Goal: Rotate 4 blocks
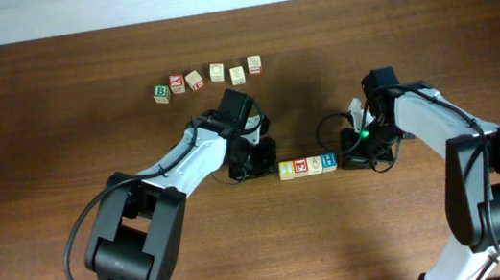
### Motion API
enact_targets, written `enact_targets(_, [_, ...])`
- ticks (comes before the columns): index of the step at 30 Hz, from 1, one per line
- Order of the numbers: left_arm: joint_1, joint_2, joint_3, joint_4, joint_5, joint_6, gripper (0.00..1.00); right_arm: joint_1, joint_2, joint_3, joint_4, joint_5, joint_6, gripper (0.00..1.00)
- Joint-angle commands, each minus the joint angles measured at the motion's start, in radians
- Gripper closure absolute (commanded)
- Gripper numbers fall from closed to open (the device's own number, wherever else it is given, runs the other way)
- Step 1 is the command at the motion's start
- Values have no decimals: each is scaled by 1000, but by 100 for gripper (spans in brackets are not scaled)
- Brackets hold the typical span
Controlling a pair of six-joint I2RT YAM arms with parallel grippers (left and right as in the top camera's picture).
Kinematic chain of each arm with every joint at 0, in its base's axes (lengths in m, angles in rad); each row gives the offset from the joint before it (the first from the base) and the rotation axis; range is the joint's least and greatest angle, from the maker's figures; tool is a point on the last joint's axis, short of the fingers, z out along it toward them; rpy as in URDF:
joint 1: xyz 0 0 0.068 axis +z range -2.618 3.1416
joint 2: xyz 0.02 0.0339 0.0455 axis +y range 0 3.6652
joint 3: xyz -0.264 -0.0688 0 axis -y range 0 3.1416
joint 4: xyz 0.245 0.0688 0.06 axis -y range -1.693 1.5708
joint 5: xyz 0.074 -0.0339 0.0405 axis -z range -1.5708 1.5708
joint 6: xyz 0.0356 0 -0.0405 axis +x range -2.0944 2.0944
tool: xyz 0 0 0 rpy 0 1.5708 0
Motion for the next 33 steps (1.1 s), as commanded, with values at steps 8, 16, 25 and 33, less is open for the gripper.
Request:
enact_targets(8, [3,11,0,-28,56,15,100,-2,5,-3,29,-69,-30,95])
enact_targets(16, [3,11,0,-25,55,16,100,-3,3,22,1,-76,-57,95])
enact_targets(25, [3,11,0,-10,51,16,100,-2,3,22,7,-92,-57,95])
enact_targets(33, [3,11,0,-10,29,15,100,24,3,22,3,-89,-72,95])
